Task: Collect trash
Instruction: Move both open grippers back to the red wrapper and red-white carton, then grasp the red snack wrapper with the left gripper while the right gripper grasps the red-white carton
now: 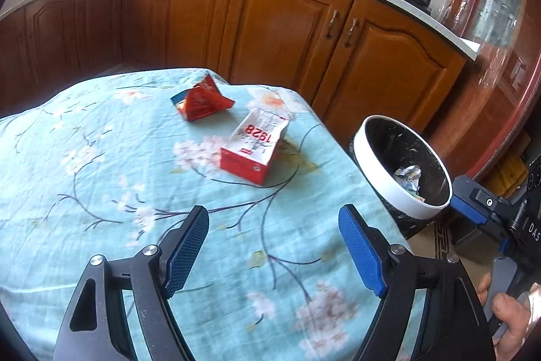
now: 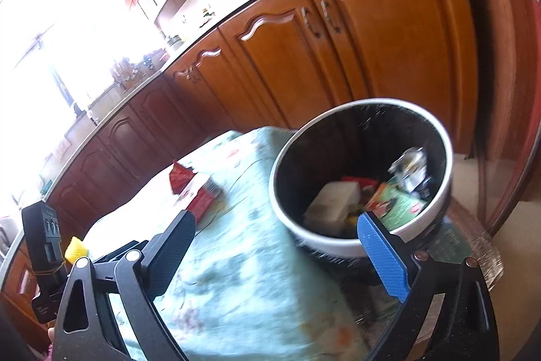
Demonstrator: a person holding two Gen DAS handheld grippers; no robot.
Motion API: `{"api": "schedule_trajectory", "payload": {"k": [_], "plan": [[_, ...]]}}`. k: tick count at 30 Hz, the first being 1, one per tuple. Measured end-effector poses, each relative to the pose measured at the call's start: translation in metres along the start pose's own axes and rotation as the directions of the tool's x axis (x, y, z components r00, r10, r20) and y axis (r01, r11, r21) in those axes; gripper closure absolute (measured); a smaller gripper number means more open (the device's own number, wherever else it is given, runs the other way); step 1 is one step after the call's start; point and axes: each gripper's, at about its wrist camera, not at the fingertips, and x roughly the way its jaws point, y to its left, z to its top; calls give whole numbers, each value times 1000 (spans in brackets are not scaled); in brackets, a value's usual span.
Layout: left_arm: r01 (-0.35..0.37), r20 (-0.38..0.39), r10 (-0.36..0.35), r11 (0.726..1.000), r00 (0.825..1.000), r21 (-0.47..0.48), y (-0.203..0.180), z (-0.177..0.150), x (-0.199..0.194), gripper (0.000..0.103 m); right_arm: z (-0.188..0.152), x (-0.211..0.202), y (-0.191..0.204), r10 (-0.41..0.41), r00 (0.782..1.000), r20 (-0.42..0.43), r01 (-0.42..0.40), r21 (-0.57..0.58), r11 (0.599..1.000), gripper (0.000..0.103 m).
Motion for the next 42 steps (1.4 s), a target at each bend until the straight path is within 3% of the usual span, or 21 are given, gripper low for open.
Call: {"api": "schedule_trajectory", "payload": {"k": [13,23,28,35,42], "plan": [[-124,-18,123,990,992,-73,75,0,-16,24,-24,45,68,61,993,-103,-68,-67,995,5],[-170,-18,169,980,985,-105,102,15,-3,24,-13,98,104,72,987,-144,-81,-56,995,5],[-180,-31,177,979,984,-97,107,23,12,24,-3,140,123,34,986,-165,-47,-75,996,6],[-180,-48,178,983,983,-23,103,41,44,24,2,198,121,-25,965,-260,7,-69,998,28],[-174,7,174,983,985,51,87,73,81,24,7,176,109,23,972,-234,-40,-68,997,53]]}}
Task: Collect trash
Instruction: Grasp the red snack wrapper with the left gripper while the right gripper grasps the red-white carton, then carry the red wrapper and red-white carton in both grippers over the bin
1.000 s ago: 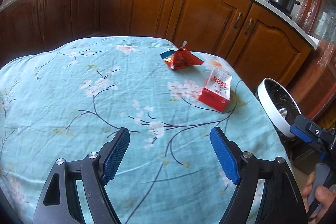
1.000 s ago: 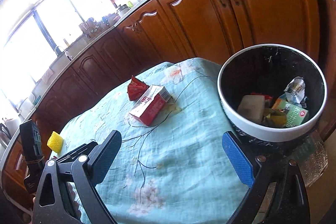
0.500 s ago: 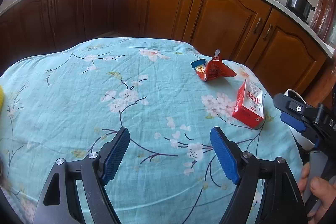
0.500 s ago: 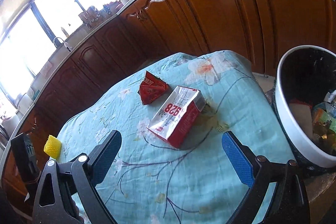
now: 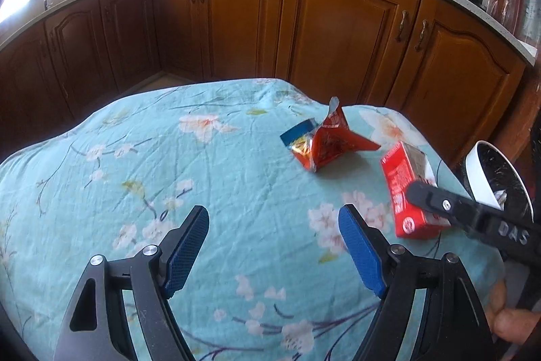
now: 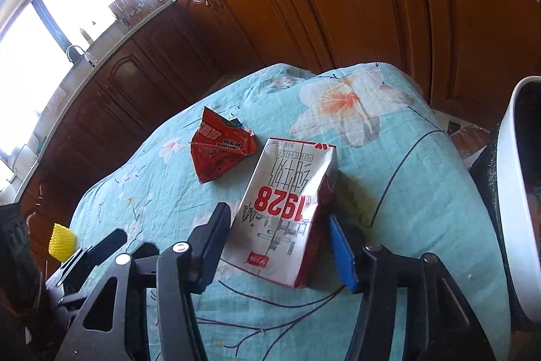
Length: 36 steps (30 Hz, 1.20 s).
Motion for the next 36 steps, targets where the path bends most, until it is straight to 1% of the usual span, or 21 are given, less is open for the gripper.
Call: {"api": "schedule_trajectory", "payload": {"k": [4,8,10,11,12,13,14,15,18,20,23,26,28,32,36], "plan": [[-3,21,2,999,1000,45,-11,19,28,25,-9,-18,-10,5,1000,0,-5,-5,1000,53],[-15,24,13,996,1000,91,-20,32,48,26,-18,-34,-24,25,1000,8,-25,30,999,53],[-28,9,27,994,1000,107,-23,35,60,31,-22,-40,-29,34,999,17,-35,51,998,53],[-24,-2,24,993,1000,112,-24,36,65,40,-23,-44,-33,39,999,23,-40,57,998,53],[-12,-18,15,993,1000,114,-26,37,70,53,-25,-47,-36,40,999,27,-41,61,997,53],[-3,-34,7,993,999,114,-28,39,73,60,-26,-49,-37,42,999,31,-44,65,997,53],[7,-50,-2,993,999,115,-29,40,77,78,-27,-51,-38,48,998,35,-50,70,996,53],[19,-61,-12,993,998,117,-31,40,79,89,-28,-53,-38,47,998,38,-50,72,996,53],[42,-45,-37,992,998,116,-33,39,72,97,-29,-56,-36,50,998,49,-53,73,996,53],[67,-47,-63,993,997,99,-33,31,61,99,-30,-60,-36,56,997,58,-60,68,996,53],[64,-61,-60,995,996,79,-32,12,43,99,-31,-68,-33,75,995,71,-79,54,995,53],[102,-72,-100,995,992,22,-26,-12,18,100,-36,-76,-30,79,994,81,-81,30,996,53],[105,-72,-105,994,992,0,-25,-25,-1,100,-40,-81,-29,85,993,82,-87,12,996,53],[128,-57,-131,991,990,-47,-22,-47,-41,100,-52,-94,-27,89,992,88,-86,-30,996,53],[137,-32,-139,989,990,-54,-29,-62,-70,100,-66,-106,-33,88,992,90,-86,-27,996,53]]}}
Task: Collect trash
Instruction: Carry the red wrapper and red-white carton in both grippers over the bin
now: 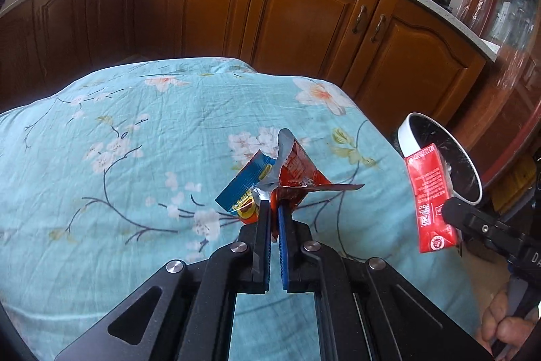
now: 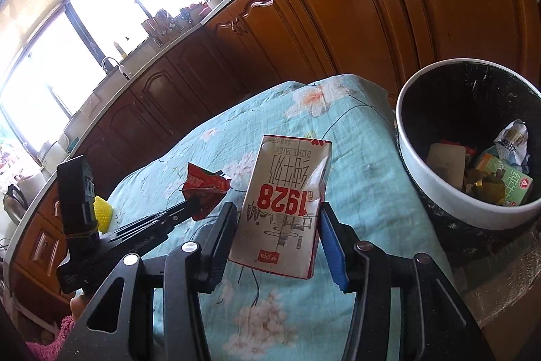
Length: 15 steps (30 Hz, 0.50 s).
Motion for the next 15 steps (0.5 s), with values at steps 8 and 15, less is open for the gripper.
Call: {"api": "schedule_trajectory", "payload": {"k": [8,15], "plan": [[19,23,-20,1000,1000,21,-34,-27,-41,100,-19,-28,-17,-26,1000,14,26,17,1000,53],[30,22,-32,997,999,72,-67,-36,-53,100,-28,-50,-27,-64,997,33,64,6,998,53]]}}
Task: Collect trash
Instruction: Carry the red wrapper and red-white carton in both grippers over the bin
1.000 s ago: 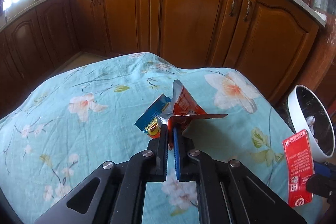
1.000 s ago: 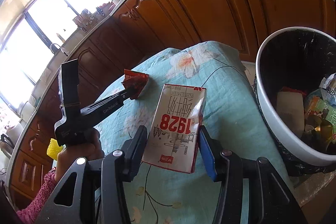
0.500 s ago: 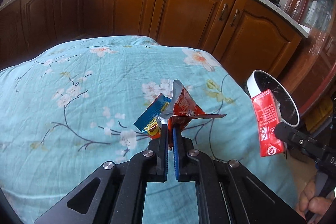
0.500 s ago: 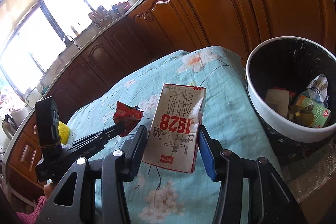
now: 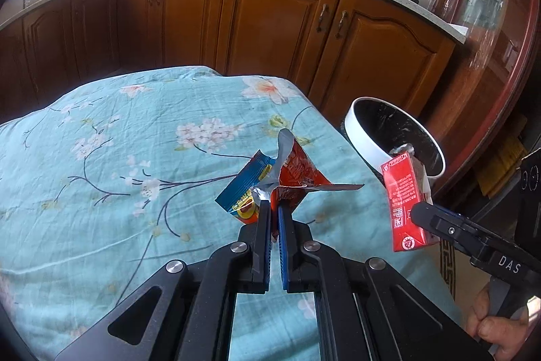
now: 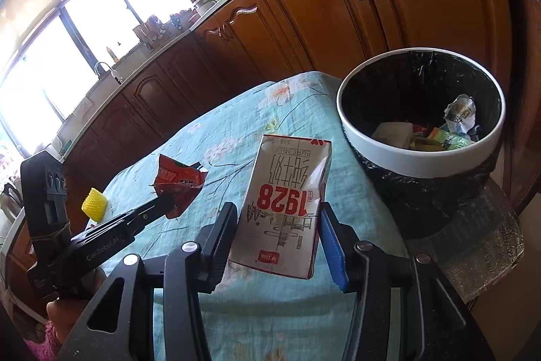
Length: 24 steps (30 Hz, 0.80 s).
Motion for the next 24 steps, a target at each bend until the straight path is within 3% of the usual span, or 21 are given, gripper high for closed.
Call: {"api": "schedule_trajectory", "payload": {"k": [24], "plan": [[54,-21,-52,994,998,98,-60,8,6,100,-3,-44,-33,-74,995,71,73,26,997,54]]}}
